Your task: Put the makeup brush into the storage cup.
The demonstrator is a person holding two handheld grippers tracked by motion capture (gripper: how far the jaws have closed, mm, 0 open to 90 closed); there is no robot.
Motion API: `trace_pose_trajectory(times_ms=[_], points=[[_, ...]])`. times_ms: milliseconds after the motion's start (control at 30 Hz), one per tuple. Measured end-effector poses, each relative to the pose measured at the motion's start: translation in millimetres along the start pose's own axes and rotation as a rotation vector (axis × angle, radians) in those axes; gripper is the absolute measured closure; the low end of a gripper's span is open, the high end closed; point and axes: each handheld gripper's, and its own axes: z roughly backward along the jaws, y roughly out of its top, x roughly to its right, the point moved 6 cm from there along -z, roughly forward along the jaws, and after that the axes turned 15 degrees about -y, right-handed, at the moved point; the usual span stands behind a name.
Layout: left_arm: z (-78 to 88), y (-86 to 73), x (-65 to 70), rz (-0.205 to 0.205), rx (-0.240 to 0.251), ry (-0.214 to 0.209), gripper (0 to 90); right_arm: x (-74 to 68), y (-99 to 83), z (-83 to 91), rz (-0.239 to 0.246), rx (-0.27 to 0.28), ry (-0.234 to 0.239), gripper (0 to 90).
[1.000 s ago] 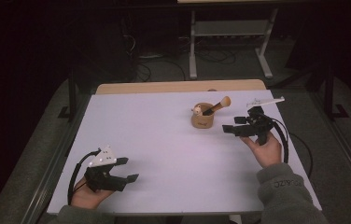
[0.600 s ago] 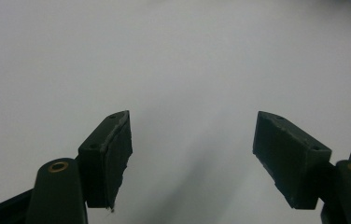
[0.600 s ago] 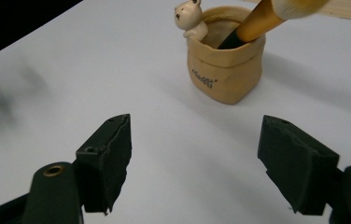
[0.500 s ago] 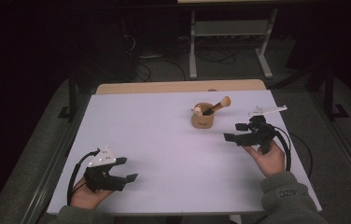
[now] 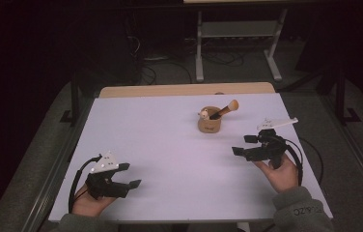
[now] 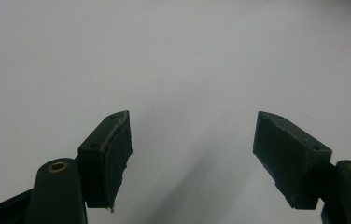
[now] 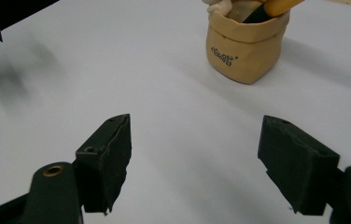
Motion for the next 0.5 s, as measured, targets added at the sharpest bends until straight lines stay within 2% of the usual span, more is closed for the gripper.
trace_pose_trajectory(times_ms=[67,333,500], points=[[-0.4,0.1,0.1,0.008,0.013,0.0,27.7,-1.1,-0.5,1.6,0.008,0.007,0.001,24.9],[0.4,-1.4,-0.8,0.014,0.013,0.007,27.7,-5.1,-11.3,4.8,0.01,0.01,0.01,24.7],[0.7,-2.8,-1.3,0.008,0.0,0.01,27.7,-6.0,-17.0,6.6,0.01,0.008,0.012,24.3]])
